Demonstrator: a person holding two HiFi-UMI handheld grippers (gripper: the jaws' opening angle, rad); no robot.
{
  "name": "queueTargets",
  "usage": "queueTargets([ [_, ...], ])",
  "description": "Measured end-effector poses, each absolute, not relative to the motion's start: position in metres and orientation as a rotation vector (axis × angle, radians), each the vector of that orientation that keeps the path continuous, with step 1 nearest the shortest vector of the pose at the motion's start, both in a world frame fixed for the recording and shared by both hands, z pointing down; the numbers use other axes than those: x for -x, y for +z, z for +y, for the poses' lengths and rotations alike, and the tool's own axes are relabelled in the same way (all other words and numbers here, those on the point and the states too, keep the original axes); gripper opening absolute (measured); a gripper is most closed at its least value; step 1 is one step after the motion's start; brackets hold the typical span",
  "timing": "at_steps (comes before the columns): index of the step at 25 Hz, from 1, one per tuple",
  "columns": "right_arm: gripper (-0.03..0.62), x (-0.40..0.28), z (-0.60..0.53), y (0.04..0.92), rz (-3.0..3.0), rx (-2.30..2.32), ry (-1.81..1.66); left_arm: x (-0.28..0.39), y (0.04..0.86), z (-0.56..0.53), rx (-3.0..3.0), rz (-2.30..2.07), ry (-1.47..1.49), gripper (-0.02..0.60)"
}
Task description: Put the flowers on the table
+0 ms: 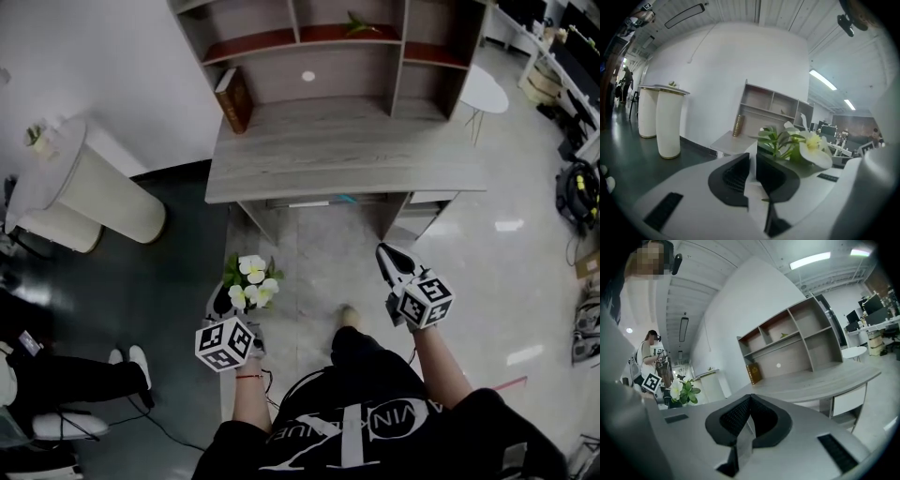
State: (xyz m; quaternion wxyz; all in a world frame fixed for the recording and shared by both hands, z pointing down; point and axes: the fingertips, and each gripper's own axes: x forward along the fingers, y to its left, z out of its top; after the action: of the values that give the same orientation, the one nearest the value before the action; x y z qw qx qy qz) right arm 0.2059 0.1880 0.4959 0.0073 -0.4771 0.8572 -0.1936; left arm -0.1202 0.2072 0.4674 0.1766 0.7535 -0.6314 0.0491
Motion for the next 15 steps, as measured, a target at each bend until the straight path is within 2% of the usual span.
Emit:
queueTargets([
  [15, 0.011, -0.194, 0.081, 0.505, 2.688, 1.461, -0.659, 0.13, 0.48, 0.099, -2.101, -1.78, 0.128, 0.046],
])
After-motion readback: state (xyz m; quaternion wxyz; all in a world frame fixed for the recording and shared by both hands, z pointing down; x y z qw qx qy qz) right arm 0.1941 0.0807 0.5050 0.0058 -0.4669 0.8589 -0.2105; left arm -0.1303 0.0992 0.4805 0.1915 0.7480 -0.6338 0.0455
